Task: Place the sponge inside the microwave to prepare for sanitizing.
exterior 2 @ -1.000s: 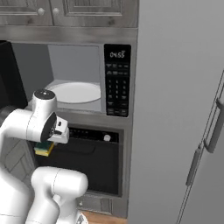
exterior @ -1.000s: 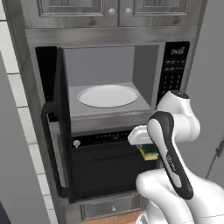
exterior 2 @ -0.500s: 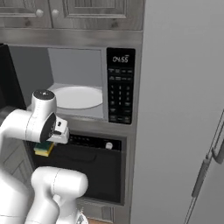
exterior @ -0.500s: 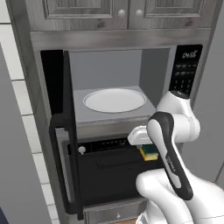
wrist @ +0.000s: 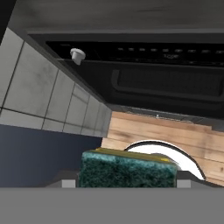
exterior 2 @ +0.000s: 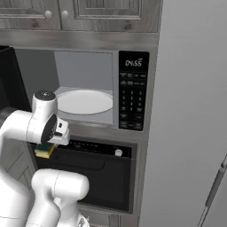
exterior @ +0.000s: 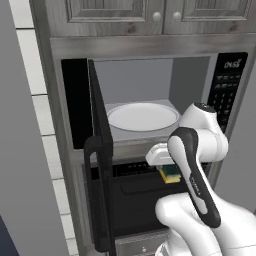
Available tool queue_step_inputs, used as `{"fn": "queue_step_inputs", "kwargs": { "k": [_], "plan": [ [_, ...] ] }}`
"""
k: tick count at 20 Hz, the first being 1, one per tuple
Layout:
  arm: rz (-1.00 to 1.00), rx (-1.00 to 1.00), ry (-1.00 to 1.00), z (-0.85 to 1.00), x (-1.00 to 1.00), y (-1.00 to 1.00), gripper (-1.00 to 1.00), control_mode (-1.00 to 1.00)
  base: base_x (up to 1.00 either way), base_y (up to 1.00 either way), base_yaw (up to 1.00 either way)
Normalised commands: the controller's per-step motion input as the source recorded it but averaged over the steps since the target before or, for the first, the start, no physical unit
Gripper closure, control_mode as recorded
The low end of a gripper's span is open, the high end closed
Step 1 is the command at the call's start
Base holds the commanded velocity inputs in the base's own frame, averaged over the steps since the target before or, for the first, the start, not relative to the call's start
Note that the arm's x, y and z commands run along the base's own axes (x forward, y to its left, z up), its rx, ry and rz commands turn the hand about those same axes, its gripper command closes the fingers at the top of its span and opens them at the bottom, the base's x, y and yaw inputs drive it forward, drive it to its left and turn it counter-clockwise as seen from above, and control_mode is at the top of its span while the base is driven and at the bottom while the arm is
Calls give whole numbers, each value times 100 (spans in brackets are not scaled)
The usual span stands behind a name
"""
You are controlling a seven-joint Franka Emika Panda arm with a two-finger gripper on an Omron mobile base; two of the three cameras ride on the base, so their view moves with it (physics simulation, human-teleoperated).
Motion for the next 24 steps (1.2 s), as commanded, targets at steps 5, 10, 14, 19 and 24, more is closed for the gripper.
{"fn": "queue_step_inputs", "kwargs": {
  "k": [5, 10, 14, 19, 24],
  "plan": [
    [0, 0, 0, 0, 0, 0, 100, 100, 0, 2, 0],
    [0, 0, 0, 0, 0, 0, 100, 100, 0, 0, 0],
    [0, 0, 0, 0, 0, 0, 100, -100, 0, 0, 0],
    [0, 0, 0, 0, 0, 0, 100, -100, 0, 0, 0],
    [0, 0, -1, 0, -1, 0, 100, -100, 0, 0, 0]
  ]
}}
